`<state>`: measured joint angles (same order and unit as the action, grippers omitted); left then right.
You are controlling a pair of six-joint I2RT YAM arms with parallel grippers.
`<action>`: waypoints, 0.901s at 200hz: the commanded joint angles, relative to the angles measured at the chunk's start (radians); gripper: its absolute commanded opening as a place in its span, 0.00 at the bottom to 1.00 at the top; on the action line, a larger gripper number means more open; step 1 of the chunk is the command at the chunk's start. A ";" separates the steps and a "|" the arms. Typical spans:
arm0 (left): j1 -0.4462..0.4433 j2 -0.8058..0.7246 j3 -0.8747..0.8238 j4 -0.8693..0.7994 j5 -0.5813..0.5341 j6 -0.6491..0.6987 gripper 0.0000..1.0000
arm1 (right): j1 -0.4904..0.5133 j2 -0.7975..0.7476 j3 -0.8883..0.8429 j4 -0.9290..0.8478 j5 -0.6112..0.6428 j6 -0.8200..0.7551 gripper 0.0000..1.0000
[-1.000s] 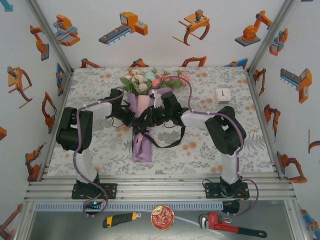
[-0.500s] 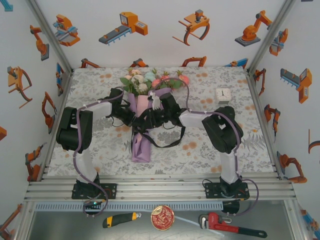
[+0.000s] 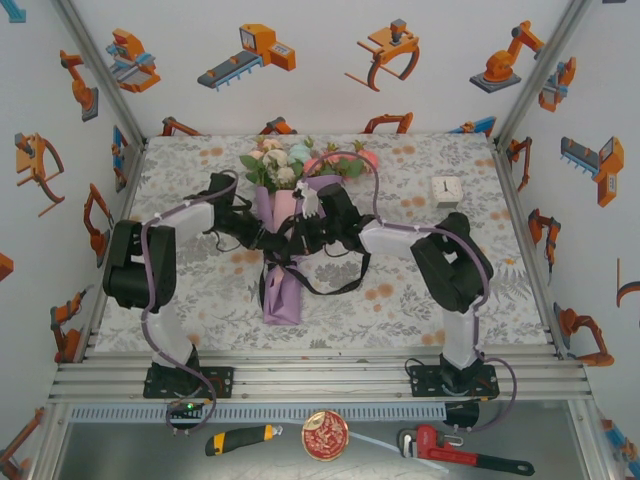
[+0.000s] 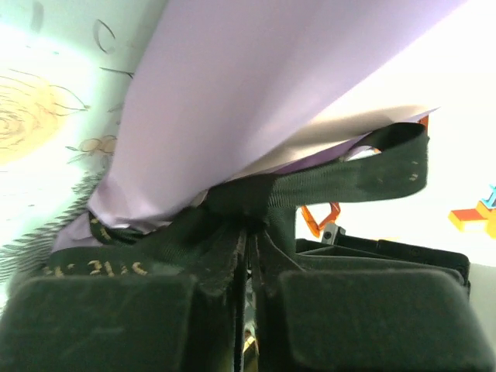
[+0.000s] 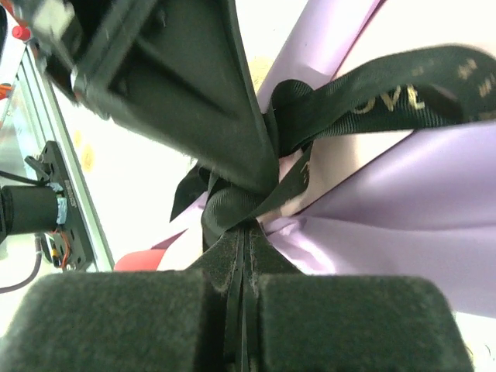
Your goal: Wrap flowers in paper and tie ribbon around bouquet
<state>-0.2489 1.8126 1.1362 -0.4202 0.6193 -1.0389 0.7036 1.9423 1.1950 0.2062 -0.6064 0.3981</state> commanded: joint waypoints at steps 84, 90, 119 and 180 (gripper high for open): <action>-0.054 -0.103 0.028 -0.011 0.081 0.188 0.42 | -0.012 -0.037 -0.012 -0.080 -0.002 -0.051 0.00; -0.059 -0.098 0.028 -0.013 0.078 0.197 0.43 | -0.012 -0.036 -0.011 -0.080 -0.003 -0.050 0.00; -0.068 -0.045 0.034 -0.034 0.062 0.210 0.44 | -0.012 -0.033 -0.001 -0.075 -0.008 -0.047 0.00; -0.091 0.026 0.068 -0.044 0.078 0.199 0.28 | -0.015 -0.032 -0.003 -0.055 -0.011 -0.036 0.00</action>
<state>-0.3351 1.8214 1.1770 -0.4301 0.6807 -0.8589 0.6960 1.9141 1.1790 0.1356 -0.6094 0.3664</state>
